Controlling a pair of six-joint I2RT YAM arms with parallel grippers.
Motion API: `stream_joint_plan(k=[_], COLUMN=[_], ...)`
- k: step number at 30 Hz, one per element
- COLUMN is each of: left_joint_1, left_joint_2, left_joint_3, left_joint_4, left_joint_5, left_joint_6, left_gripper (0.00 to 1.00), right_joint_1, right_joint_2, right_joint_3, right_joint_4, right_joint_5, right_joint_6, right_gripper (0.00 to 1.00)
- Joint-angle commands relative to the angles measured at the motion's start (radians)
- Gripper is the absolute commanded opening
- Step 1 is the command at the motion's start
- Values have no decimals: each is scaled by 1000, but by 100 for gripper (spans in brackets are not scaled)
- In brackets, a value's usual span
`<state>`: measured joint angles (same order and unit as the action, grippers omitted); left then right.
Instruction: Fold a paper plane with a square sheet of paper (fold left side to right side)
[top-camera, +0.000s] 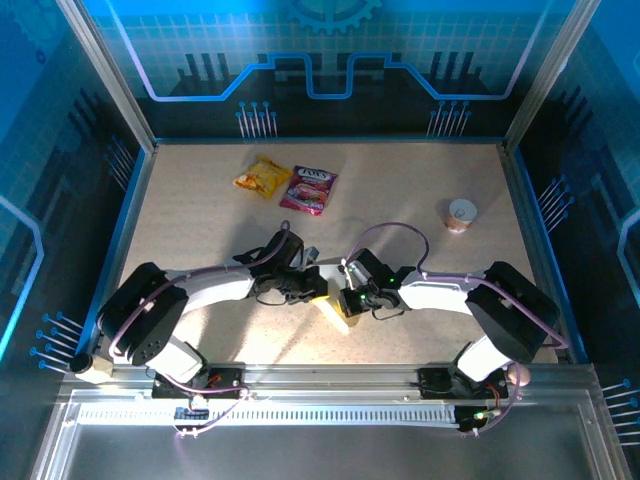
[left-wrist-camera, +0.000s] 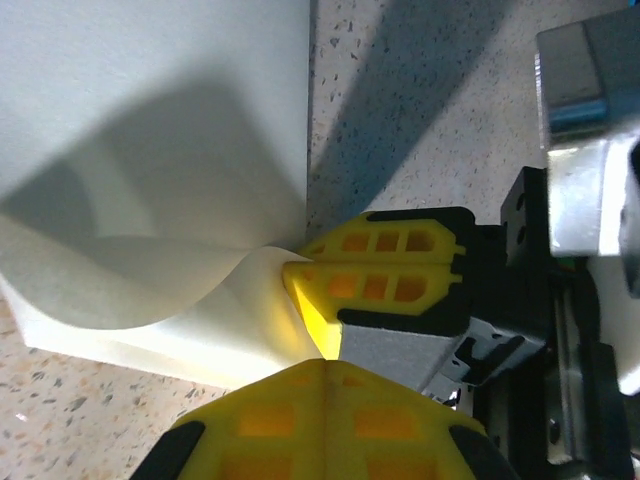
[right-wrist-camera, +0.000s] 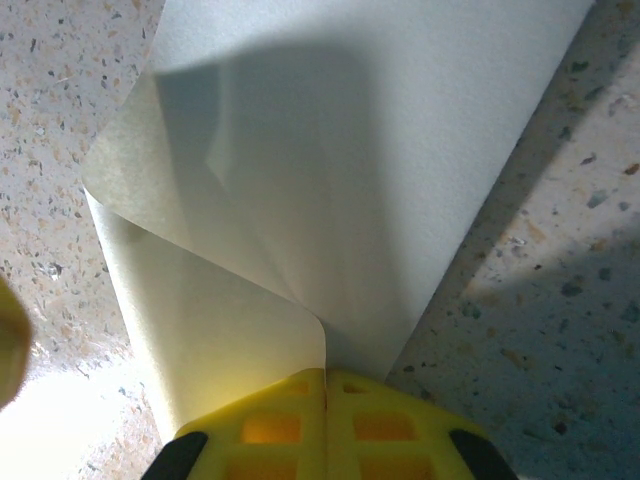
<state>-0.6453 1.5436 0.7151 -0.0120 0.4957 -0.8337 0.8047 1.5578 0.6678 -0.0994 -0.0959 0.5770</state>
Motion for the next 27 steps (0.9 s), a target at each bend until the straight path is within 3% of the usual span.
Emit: stream_joint_plan(k=[1, 27], left_joint_1=[-5, -19], left_joint_2=[31, 123], left_joint_3=[-16, -66], left_joint_4=[54, 75], left_joint_5=[23, 0], left_joint_6=[-22, -16], left_gripper=[1, 0], right_joint_1=[2, 10], right_joint_2=[54, 55], right_joint_3=[-26, -34], right_joint_4=[-98, -112], right_joint_5=[40, 57], right_joint_6=[8, 13], right_gripper=[0, 0])
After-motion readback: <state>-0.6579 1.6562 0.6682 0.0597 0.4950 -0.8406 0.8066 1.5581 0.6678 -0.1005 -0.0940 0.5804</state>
